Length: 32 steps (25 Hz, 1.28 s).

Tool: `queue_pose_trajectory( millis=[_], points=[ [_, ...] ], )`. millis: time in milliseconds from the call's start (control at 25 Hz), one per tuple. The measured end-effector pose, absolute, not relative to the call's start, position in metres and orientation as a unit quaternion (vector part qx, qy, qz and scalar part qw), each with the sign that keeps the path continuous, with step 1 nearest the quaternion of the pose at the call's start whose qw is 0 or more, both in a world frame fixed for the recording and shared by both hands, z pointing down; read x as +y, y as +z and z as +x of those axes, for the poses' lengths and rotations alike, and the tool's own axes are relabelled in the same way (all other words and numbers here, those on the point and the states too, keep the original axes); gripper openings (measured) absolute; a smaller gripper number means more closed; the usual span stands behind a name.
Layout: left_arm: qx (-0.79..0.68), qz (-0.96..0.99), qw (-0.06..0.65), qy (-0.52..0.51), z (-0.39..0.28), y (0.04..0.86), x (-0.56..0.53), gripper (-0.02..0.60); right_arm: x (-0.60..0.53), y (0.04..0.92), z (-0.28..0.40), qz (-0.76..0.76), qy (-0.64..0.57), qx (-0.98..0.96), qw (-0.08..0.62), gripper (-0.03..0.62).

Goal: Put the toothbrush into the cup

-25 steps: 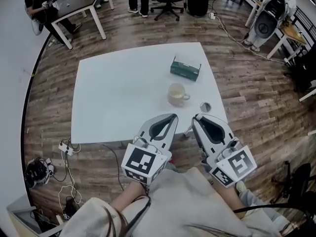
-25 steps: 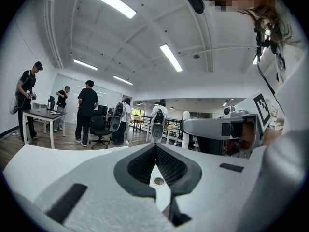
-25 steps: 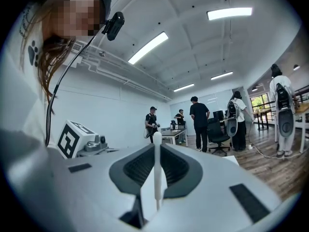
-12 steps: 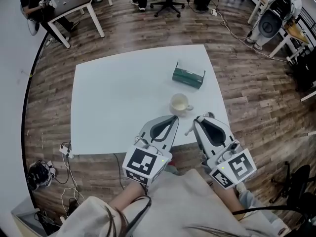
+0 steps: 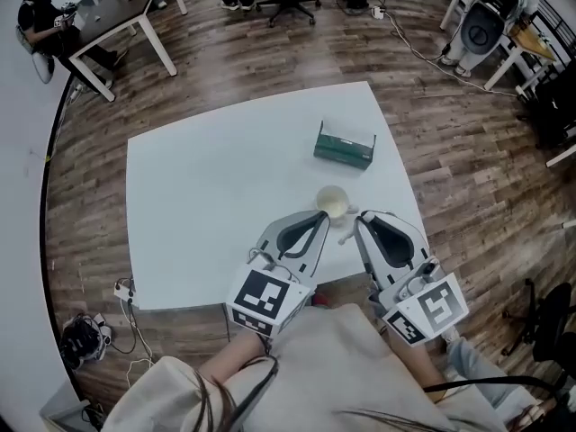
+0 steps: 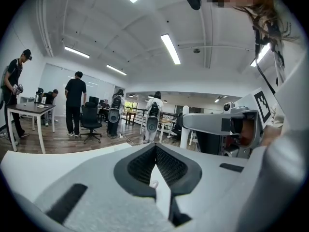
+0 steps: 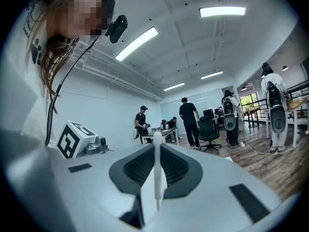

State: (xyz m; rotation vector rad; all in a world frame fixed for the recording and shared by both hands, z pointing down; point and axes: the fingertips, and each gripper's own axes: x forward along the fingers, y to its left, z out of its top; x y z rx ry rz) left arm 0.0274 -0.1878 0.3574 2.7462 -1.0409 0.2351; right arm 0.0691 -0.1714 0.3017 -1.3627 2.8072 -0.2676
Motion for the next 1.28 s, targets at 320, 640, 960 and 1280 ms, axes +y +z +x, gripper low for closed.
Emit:
queue_pose_trajectory(
  millis=[320, 640, 960, 1280],
  points=[
    [-0.33, 0.933, 0.106, 0.092, 0.032, 0.381, -0.198, 0.008, -0.187, 0.315, 0.072, -0.458, -0.081, 0.885, 0.015, 0.048],
    [-0.337, 0.929, 0.117, 0.098, 0.03, 0.395, -0.211, 0.009, -0.219, 0.337, 0.072, -0.469, -0.065, 0.881, -0.006, 0.046],
    [-0.339, 0.927, 0.127, 0.101, 0.034, 0.408, -0.217, 0.009, -0.242, 0.376, 0.075, -0.48, -0.08, 0.874, -0.02, 0.046],
    [-0.344, 0.923, 0.14, 0.103, 0.033, 0.419, -0.223, 0.008, -0.258, 0.402, 0.077, -0.486, -0.089, 0.869, -0.03, 0.047]
  ],
)
